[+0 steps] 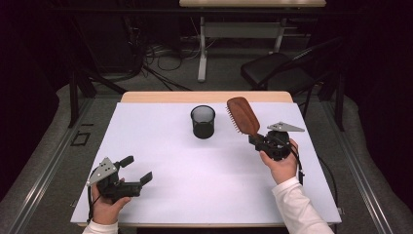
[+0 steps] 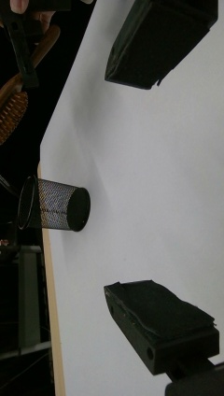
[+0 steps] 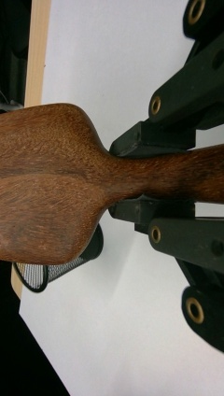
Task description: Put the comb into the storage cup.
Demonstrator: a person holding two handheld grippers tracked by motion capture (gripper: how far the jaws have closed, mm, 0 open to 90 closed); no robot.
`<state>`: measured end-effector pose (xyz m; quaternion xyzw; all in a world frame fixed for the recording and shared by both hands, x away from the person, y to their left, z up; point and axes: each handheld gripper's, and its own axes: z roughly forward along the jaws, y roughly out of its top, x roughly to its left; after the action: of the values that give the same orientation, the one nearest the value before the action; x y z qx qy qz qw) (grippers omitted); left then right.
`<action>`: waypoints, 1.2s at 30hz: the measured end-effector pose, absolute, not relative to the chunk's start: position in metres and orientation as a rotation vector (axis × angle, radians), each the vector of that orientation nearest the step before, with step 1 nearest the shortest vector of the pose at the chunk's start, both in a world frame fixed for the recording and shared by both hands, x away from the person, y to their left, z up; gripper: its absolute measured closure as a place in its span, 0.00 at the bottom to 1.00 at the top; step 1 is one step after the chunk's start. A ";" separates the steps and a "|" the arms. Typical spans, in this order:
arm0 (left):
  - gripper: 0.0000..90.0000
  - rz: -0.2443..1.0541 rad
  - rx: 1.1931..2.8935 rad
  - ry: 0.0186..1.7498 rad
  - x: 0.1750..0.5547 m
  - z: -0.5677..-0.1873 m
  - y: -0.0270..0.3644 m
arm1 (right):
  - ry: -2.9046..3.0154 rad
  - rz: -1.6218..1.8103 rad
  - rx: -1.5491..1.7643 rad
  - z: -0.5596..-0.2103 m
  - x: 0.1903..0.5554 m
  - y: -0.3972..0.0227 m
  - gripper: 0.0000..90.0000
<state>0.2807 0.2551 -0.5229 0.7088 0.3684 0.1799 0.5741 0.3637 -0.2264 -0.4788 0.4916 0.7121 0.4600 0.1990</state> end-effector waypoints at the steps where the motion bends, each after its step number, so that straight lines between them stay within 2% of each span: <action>1: 0.01 0.422 1.660 0.863 0.281 -0.523 0.255 | 1.989 1.295 1.370 -0.478 0.363 -0.225 0.79; 17: 0.01 0.415 1.674 0.861 0.281 -0.523 0.253 | 2.012 1.385 1.286 -0.472 0.346 -0.206 0.79; 36: 0.01 0.389 1.680 0.849 0.280 -0.519 0.248 | 2.002 1.455 1.240 -0.475 0.331 -0.204 0.79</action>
<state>0.2803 0.2482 -0.5194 0.7167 0.3620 0.1658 0.5726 0.3312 -0.2042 -0.4751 0.4401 0.7106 0.5165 0.1858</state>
